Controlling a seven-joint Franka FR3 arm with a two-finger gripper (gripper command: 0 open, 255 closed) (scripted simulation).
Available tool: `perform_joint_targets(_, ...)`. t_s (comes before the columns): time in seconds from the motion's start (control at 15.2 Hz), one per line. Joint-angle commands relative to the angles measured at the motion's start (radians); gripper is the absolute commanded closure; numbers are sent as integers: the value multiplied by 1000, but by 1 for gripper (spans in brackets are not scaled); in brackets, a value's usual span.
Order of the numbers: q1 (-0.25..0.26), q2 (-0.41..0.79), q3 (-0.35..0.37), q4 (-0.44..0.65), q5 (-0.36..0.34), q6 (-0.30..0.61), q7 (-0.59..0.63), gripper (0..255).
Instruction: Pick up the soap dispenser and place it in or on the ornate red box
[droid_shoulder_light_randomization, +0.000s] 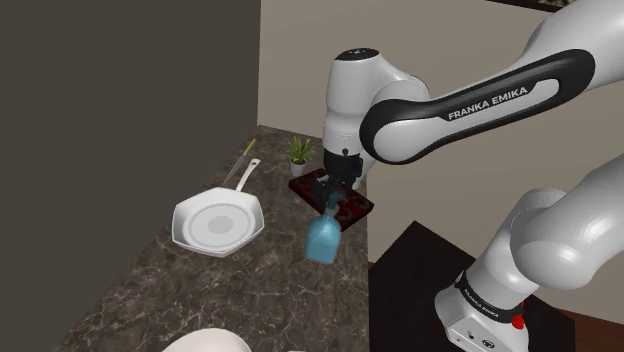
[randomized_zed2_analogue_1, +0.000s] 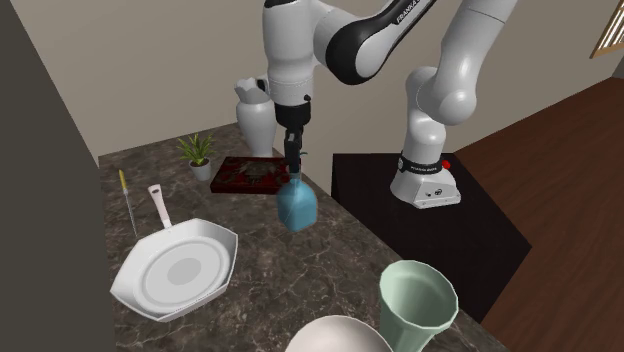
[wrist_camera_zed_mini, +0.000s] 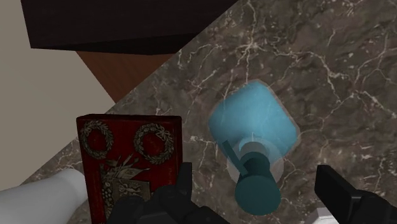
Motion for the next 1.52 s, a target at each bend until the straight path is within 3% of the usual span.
perform_joint_targets(0.0, 0, 1, 0, 0, -1, 2, 0, 0)
perform_joint_targets(0.26, 0, 1, 0, 0, -1, 2, 0, 0)
perform_joint_targets(0.33, 0, 1, 0, 0, -1, 2, 0, 255)
perform_joint_targets(0.92, 0, 1, 0, 0, -1, 2, 0, 255)
perform_joint_targets(1.45, 5, -52, -15, 67, 14, -115, -24, 255)
